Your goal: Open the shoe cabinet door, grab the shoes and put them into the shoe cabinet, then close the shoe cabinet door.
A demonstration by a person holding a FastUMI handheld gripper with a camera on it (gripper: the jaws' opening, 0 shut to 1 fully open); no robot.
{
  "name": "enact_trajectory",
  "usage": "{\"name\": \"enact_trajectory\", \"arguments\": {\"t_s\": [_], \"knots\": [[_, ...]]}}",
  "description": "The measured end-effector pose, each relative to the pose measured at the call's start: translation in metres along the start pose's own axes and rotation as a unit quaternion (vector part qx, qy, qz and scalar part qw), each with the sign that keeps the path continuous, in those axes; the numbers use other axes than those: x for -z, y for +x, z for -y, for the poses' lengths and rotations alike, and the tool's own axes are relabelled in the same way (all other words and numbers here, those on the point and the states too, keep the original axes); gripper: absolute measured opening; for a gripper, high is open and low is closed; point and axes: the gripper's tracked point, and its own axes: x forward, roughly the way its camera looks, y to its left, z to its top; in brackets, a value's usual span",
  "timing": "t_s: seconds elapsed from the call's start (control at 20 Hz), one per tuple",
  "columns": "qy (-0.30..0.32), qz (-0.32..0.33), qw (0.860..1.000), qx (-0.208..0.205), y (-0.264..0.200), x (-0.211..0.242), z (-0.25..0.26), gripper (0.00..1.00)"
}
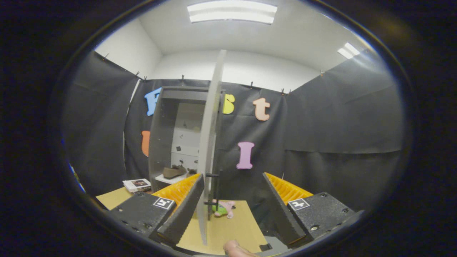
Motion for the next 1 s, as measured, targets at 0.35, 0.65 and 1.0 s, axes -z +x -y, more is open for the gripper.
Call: {"name": "enact_trajectory", "arguments": {"t_s": [0.35, 0.65, 1.0], "knots": [[-0.017, -0.059, 0.998, -0.013, 0.062, 0.06, 0.052, 1.0], [0.01, -0.083, 0.996, -0.023, 0.093, 0.085, 0.063, 1.0], [0.045, -0.101, 0.991, -0.074, 0.127, 0.099, 0.016, 1.0]]}}
